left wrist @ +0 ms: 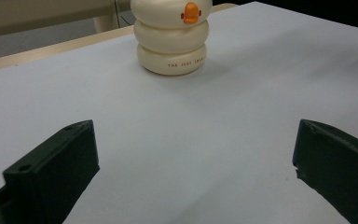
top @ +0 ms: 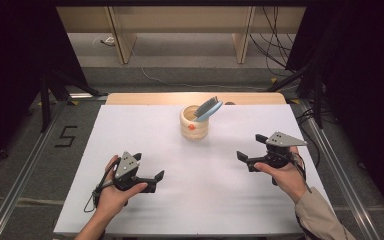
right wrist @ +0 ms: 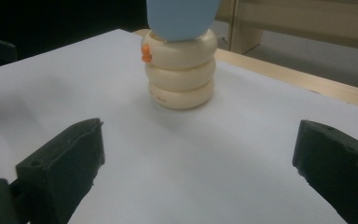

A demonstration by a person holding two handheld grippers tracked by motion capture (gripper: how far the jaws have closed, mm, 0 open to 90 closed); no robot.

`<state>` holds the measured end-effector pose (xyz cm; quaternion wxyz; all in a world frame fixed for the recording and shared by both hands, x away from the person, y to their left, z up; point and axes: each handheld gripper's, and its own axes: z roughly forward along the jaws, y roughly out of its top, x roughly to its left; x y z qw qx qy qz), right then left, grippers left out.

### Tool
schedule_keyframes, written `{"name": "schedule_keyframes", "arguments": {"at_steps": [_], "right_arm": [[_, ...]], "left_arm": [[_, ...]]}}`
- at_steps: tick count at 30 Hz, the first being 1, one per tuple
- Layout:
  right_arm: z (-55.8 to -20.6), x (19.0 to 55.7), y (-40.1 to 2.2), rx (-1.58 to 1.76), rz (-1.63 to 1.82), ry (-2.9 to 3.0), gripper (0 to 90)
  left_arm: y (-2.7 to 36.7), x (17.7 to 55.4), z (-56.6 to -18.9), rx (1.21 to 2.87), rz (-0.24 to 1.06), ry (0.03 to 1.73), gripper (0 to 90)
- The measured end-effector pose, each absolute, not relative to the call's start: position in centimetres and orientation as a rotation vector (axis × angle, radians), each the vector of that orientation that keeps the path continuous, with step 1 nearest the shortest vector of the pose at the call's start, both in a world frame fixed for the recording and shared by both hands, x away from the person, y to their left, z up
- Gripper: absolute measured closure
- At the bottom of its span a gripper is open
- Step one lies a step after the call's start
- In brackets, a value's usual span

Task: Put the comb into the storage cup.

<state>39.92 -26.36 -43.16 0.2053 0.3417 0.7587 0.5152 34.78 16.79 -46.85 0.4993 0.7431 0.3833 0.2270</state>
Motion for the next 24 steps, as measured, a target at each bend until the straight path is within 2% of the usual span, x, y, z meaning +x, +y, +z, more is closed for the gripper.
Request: {"name": "schedule_keyframes", "arguments": {"at_steps": [24], "right_arm": [[-44.6,38.2,-28.3,0.974,1.431,2.136,5.4]], "left_arm": [[16.9,34.9,-47.0,1.801,0.553,0.931,0.0]]}}
